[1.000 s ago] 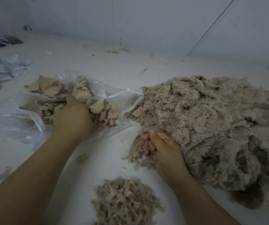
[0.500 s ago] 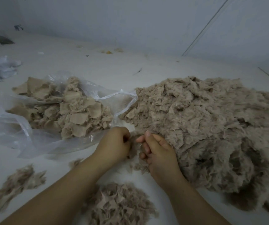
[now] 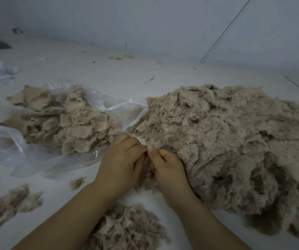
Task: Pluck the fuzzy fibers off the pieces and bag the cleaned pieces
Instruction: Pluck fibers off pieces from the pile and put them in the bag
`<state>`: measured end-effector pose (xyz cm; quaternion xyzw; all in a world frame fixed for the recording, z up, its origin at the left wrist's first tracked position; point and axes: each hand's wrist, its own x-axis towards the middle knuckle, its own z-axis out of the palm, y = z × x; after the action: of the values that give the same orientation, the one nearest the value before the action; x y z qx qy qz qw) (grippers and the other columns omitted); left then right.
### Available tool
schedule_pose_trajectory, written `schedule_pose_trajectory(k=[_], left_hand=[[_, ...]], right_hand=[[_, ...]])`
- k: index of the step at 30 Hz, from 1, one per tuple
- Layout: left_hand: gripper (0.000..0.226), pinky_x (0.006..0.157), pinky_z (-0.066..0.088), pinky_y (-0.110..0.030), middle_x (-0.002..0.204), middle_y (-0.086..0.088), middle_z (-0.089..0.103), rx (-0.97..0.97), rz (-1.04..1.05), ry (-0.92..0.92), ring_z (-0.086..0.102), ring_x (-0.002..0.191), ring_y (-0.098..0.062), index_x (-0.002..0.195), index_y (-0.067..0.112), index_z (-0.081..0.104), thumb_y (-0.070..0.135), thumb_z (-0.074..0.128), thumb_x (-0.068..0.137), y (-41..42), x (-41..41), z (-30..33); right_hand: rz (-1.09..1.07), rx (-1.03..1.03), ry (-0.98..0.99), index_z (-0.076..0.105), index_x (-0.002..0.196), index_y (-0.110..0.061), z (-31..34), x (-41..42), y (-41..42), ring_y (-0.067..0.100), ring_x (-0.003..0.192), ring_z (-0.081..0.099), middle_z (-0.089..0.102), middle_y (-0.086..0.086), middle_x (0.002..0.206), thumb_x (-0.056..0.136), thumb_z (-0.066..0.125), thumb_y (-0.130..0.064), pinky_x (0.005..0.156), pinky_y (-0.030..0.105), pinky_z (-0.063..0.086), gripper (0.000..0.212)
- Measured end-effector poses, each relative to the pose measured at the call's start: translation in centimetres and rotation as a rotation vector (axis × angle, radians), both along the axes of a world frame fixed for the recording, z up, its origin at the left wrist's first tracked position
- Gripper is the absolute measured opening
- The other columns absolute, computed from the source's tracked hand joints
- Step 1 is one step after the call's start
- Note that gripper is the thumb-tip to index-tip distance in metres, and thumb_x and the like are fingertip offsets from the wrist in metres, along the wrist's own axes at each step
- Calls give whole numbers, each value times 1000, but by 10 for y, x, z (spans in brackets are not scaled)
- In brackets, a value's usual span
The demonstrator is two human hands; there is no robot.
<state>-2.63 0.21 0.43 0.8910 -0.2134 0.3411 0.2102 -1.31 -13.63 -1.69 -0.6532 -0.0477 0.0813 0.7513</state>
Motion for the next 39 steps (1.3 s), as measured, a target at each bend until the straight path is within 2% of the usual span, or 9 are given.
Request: schedule_pose_trajectory(k=[3, 7, 14, 20, 24, 26, 29, 34, 39], left_hand=[[17, 70, 42, -32, 81, -4, 61, -24, 5, 16, 52, 77, -23, 93, 8, 72, 13, 56, 89, 4, 4, -7], [18, 72, 46, -33, 80, -3, 67, -90, 5, 18, 57, 76, -22, 88, 5, 73, 17, 58, 88, 11, 3, -10], [12, 71, 36, -23, 80, -5, 54, -141, 61, 91, 47, 76, -18, 82, 3, 62, -9, 64, 85, 17, 6, -11], [12, 53, 38, -29, 68, 0, 48, -330, -55, 244, 47, 60, -16, 89, 12, 45, 7, 46, 100, 12, -3, -9], [19, 43, 38, -25, 51, 6, 48, -835, -99, 580, 47, 44, -13, 82, 18, 55, 10, 53, 99, 9, 1, -7], [20, 41, 32, -24, 48, 1, 46, -1056, -149, 743, 41, 40, -15, 79, 16, 58, 12, 55, 99, 10, 2, -4], [16, 42, 27, -22, 47, -4, 41, -1183, -278, 876, 33, 37, -14, 86, 8, 60, 10, 52, 99, 11, 1, -1], [15, 44, 33, -26, 56, -7, 55, -1314, -449, 904, 40, 42, -15, 99, -3, 61, 5, 48, 98, 8, -2, 3], [24, 52, 54, -28, 86, -19, 68, -1277, -444, 850, 63, 61, -23, 110, 1, 63, -11, 50, 93, 9, -1, 1]], right_hand=[[-26, 74, 79, 49, 51, -25, 2, 1, 1, 8, 51, 43, 43, -4, 53, 100, 57, -26, 50, 22, 46, 50], [-80, 166, 169, 52, 47, -27, 3, 1, 1, 7, 48, 41, 43, -6, 52, 99, 57, -20, 48, 21, 44, 53], [-83, 161, 125, 62, 92, 1, 1, 1, 2, 6, 50, 41, 42, -6, 54, 102, 54, -20, 48, 21, 45, 25], [-102, 168, 94, 63, 78, -9, 5, -3, 1, 7, 50, 43, 45, -5, 54, 100, 57, -26, 49, 23, 44, 28], [-50, 161, 98, 64, 90, 3, 5, -2, -3, 10, 54, 40, 45, -5, 56, 90, 55, -12, 50, 24, 42, 17], [-34, 64, 41, 73, 98, -10, 6, -2, -2, 6, 51, 44, 52, -10, 56, 91, 54, -3, 50, 24, 42, 22], [-30, 3, -15, 72, 98, -22, 5, -3, 1, 1, 53, 52, 61, -16, 61, 94, 65, -17, 52, 22, 43, 10], [-22, 41, 2, 62, 81, -8, 6, -1, 2, 8, 48, 41, 43, -6, 52, 100, 56, -33, 48, 24, 40, 31], [-7, 36, 19, 62, 84, 8, 5, -1, 3, 13, 48, 52, 50, -3, 50, 97, 60, -32, 46, 24, 43, 42]])
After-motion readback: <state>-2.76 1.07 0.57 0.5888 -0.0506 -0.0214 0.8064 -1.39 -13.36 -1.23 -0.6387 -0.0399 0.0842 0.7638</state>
